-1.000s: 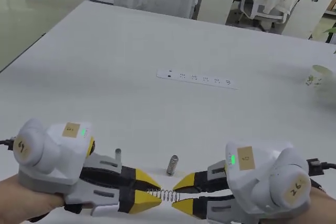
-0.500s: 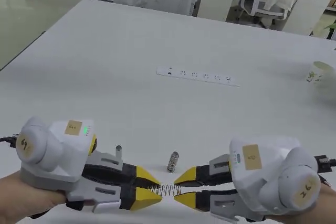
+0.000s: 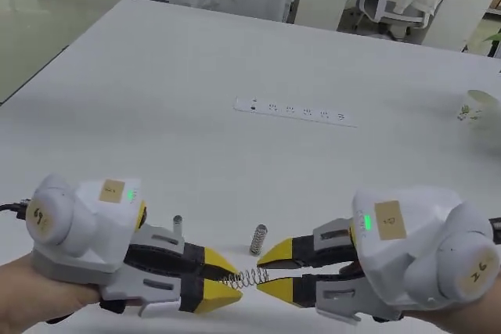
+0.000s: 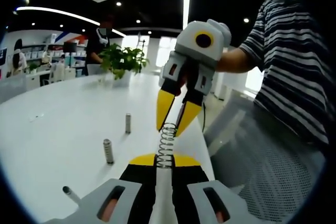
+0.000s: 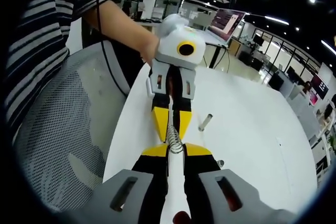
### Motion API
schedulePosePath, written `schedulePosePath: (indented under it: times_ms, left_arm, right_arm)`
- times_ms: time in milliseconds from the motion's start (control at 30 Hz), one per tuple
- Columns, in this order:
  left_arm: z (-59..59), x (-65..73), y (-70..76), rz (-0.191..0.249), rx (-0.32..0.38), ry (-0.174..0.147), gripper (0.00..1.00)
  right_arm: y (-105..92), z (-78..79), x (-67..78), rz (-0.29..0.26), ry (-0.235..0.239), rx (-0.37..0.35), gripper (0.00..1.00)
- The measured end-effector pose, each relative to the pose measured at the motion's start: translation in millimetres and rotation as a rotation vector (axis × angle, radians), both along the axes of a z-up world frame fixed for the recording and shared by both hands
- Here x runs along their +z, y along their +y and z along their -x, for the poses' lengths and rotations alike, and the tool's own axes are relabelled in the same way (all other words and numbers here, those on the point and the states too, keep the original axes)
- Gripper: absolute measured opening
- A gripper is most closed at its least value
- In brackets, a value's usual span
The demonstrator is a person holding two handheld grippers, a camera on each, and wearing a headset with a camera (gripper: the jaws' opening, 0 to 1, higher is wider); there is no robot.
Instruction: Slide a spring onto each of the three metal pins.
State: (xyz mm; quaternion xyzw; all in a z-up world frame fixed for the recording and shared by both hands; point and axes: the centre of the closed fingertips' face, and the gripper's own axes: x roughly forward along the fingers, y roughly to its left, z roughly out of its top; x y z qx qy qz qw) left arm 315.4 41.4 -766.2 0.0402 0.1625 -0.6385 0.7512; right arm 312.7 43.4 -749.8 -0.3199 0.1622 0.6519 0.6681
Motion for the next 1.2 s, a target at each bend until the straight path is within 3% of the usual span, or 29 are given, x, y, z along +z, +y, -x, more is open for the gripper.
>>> schedulePosePath:
  times_ms: [200,433,733,1033,1200]
  left_arm:
    - [-1.1,-2.6,0.4,-0.01,-0.001,-0.004,0.02]
    - [-1.1,-5.3,-1.8,-0.021,-0.013,-0.002,0.02]
    - [-1.5,-2.1,-8.6,-0.022,-0.029,-0.01,0.02]
    - [-4.9,-1.4,-8.4,-0.034,-0.011,-0.026,0.03]
    - [-3.6,-1.4,-7.3,-0.032,-0.009,-0.014,0.03]
  right_arm:
    - [7.5,0.4,8.5,-0.053,0.039,-0.015,0.07]
    - [19.2,2.3,15.8,-0.099,0.047,-0.015,0.07]
    - [31.2,2.2,21.2,-0.123,0.003,0.002,0.07]
    - [28.6,0.0,22.1,-0.124,-0.028,0.005,0.07]
    - [28.5,0.9,22.2,-0.134,-0.031,0.01,0.07]
